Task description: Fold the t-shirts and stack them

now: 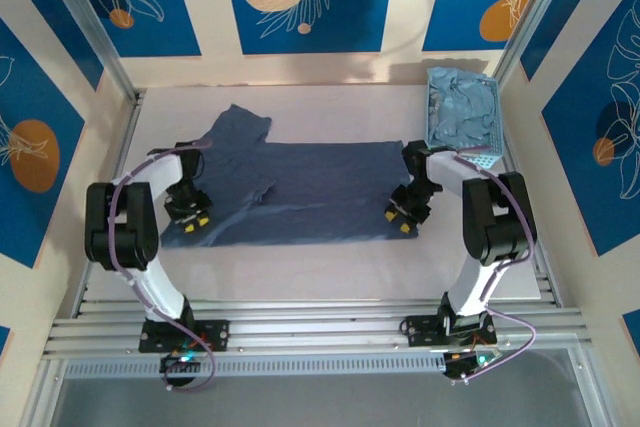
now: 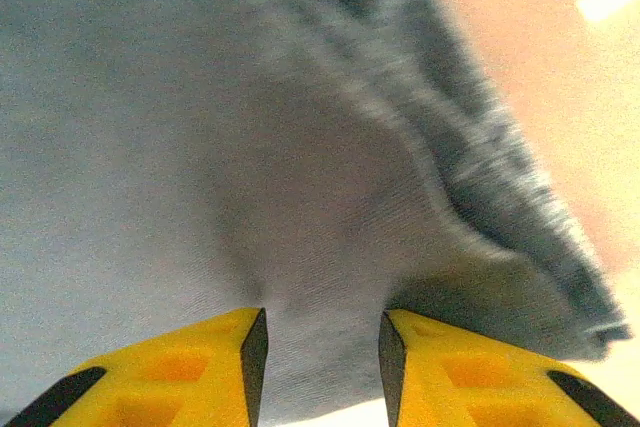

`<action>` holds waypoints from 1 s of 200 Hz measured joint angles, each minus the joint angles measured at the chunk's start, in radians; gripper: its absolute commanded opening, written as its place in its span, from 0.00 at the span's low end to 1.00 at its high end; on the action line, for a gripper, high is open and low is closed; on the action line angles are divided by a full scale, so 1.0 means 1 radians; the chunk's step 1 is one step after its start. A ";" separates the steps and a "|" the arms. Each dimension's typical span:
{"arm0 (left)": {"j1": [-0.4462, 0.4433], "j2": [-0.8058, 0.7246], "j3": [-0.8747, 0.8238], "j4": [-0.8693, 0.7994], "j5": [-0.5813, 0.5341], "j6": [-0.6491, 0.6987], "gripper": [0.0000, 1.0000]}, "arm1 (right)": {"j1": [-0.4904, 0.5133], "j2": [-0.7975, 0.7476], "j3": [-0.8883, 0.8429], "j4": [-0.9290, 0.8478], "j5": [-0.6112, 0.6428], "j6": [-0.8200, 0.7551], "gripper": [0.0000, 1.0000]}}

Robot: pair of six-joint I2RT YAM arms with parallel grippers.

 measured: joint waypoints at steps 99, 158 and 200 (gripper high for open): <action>0.047 -0.097 -0.136 0.045 -0.016 -0.036 0.29 | -0.031 -0.029 -0.064 -0.104 0.055 0.012 0.39; 0.048 -0.194 -0.203 -0.005 -0.026 -0.072 0.44 | -0.041 -0.071 -0.053 -0.156 0.102 0.013 0.47; 0.008 -0.135 0.190 -0.021 -0.038 -0.049 0.48 | 0.081 -0.142 0.170 -0.077 0.126 -0.085 0.60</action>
